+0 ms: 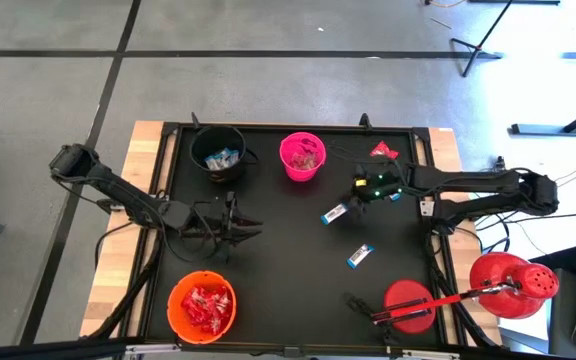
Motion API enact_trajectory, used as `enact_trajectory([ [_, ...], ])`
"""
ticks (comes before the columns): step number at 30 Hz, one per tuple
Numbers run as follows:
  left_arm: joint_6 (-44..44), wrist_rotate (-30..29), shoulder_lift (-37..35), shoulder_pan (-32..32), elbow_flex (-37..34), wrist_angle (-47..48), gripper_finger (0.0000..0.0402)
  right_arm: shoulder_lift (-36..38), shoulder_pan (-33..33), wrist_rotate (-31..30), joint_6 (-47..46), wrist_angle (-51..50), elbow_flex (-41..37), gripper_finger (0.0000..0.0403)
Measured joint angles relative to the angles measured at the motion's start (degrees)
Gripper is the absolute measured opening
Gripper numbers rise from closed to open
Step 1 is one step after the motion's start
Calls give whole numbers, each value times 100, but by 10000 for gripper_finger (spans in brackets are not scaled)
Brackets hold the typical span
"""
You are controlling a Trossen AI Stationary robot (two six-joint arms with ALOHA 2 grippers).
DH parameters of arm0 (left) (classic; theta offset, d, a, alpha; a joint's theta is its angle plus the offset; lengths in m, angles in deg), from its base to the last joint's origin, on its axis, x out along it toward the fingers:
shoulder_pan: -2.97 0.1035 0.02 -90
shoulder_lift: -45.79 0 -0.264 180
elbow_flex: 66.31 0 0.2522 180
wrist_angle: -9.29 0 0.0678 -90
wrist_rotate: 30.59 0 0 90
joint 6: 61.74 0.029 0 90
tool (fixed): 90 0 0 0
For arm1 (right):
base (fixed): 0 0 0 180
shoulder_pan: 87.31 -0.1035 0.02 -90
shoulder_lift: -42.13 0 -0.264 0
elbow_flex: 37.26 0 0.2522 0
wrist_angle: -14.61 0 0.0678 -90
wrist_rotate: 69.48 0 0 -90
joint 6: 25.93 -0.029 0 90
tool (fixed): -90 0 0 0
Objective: Organize candy in baskets
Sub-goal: Put the white chocolate bar into the black bucket
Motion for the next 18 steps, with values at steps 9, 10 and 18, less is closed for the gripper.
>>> enact_trajectory([
  [9, -82, -6, 2, 0, 0, 4, 98, -86, -725, -430, 1228, 8, 219, 11],
  [10, -98, -8, 0, 0, 0, 7, 98, -142, -844, -482, 1474, 5, 219, 18],
  [18, -120, -1, 7, 0, 1, 29, 98, -893, -1457, -1657, 2302, -41, 219, 158],
])
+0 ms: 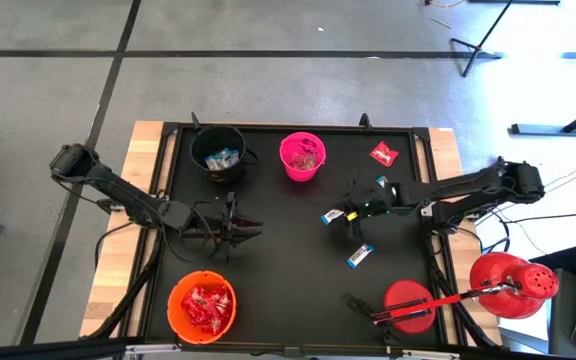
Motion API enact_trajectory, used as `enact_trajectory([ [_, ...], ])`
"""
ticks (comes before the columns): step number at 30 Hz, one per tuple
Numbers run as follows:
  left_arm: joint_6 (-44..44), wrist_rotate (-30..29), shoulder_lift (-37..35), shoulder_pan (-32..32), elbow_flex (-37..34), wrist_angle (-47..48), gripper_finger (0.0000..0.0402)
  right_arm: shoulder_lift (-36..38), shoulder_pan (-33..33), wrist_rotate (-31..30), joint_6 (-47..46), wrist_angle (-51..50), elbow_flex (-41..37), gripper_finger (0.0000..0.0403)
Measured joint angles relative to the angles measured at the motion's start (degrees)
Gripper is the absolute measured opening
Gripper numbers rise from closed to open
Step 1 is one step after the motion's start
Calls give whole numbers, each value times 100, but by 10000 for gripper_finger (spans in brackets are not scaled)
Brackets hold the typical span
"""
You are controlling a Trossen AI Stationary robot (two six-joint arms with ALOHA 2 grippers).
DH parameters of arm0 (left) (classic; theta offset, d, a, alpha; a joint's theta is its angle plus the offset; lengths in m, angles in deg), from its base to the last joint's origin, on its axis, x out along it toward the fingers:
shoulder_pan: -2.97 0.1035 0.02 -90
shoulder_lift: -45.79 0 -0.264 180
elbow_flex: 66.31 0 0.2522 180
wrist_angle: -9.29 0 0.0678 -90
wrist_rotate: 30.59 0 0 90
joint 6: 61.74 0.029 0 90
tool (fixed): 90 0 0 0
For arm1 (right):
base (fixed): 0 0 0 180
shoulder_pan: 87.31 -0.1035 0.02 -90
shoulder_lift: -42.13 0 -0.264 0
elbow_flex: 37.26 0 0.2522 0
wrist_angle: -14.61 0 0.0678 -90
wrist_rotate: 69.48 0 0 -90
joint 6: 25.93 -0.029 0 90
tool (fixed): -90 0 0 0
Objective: Organize candy in baskets
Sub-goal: Put the white chocolate bar into the black bucket
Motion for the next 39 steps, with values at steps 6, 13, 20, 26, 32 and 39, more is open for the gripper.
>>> enact_trajectory([
  [6, -28, 6, 0, 0, -1, 12, 98, -688, 28, -586, 127, 0, 0, 261],
  [13, -34, 8, 9, 0, -1, 26, 98, -1447, 40, -612, 235, 43, 20, 292],
  [20, -45, 7, 11, 0, -1, 102, 98, -1666, 33, -558, 231, 52, 28, 245],
  [26, -175, -22, 11, 0, -1, 298, 98, -1566, 26, -393, 202, 29, 22, 91],
  [32, -175, -36, 11, 2, -1, 313, 98, -1374, 38, -486, -25, -28, 59, 26],
  [39, -175, -56, 11, 0, 0, 361, 98, -1319, 40, -267, -331, 41, 568, 54],
])
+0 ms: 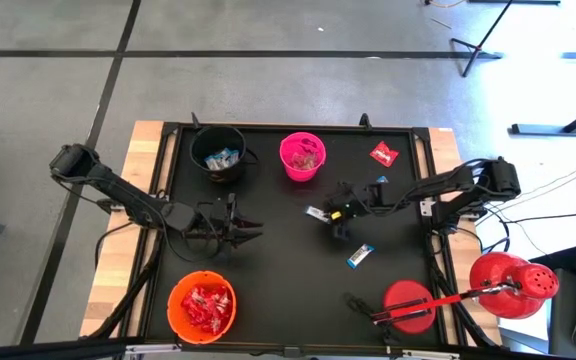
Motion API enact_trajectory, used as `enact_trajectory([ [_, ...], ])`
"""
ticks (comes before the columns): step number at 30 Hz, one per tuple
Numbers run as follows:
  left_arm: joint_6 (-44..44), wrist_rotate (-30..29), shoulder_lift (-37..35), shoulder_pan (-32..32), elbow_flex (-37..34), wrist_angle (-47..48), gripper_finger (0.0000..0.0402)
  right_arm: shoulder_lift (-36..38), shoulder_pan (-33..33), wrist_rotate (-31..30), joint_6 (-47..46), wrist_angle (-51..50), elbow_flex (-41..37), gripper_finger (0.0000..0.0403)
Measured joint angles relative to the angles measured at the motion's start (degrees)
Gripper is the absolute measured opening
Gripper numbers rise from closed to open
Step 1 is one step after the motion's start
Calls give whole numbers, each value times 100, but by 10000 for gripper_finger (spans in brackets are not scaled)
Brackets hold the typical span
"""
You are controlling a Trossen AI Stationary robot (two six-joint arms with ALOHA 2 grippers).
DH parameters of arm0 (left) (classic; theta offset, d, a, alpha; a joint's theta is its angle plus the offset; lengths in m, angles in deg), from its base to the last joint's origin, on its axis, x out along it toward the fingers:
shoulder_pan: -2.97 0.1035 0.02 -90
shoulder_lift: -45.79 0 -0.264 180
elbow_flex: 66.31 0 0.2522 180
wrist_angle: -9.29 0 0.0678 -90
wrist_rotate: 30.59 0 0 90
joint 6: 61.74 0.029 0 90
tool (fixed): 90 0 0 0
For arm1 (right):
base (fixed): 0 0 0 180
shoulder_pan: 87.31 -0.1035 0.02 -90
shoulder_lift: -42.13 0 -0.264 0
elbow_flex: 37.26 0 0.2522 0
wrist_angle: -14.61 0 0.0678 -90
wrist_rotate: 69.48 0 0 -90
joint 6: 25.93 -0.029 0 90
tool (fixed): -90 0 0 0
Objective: Organize candy in baskets
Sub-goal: Put the white chocolate bar into the black bucket
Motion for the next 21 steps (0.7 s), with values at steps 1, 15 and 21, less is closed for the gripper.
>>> enact_trajectory([
  [1, 0, -3, 0, 2, 0, 19, 98, 0, 0, 66, -32, 5, 88, 47],
  [15, -166, -13, 0, 0, 0, 316, 98, -154, -3, -23, -675, -90, 673, 69],
  [21, -164, -10, 0, 0, 0, 314, 98, -766, -7, -22, -857, -118, 667, 160],
])
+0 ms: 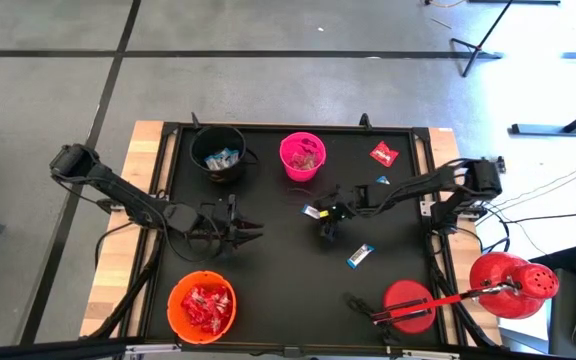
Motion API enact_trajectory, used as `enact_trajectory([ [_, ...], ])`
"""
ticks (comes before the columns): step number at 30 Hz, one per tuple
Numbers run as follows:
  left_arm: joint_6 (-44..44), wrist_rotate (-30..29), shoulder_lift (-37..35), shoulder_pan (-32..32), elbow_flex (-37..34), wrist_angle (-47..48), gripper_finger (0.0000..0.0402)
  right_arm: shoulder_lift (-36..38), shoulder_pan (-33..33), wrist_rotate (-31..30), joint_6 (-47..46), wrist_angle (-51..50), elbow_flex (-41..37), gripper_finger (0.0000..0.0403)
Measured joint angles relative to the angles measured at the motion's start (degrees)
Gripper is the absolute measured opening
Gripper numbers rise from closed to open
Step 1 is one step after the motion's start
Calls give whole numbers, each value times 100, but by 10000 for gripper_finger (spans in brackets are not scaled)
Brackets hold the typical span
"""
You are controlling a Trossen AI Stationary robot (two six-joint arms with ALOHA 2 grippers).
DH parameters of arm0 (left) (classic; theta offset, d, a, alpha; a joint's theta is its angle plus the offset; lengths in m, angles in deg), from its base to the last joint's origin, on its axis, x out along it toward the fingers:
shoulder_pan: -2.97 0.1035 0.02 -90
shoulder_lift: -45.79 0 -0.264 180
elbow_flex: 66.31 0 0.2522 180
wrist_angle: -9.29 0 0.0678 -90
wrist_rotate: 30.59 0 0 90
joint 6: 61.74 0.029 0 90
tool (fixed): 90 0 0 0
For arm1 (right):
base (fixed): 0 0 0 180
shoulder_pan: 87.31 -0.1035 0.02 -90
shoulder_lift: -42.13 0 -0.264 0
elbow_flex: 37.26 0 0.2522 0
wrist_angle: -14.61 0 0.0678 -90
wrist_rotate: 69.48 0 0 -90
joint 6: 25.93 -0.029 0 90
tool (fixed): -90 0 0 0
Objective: Organize candy in baskets
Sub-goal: Put the white chocolate bar into the black bucket
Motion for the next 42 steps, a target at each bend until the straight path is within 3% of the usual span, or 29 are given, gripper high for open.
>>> enact_trajectory([
  [5, 15, 0, 0, 0, 0, 11, 98, -559, 4, -219, -135, 107, 15, 221],
  [10, 15, 4, 0, 0, 0, 79, 98, -846, -7, -389, -258, 113, 28, 236],
  [14, -7, 8, 44, 0, 0, 162, 98, -869, -6, -386, -260, 111, 26, 199],
  [20, -177, -34, 253, 0, 0, 159, 98, -869, 3, -393, -221, 119, 22, 87],
  [32, -433, -103, 904, 7, 0, -18, 98, -544, 9, -48, -216, -23, 226, 85],
  [42, -448, -130, 1016, 7, 2, -162, 98, -315, -235, 366, -214, 112, 791, 88],
])
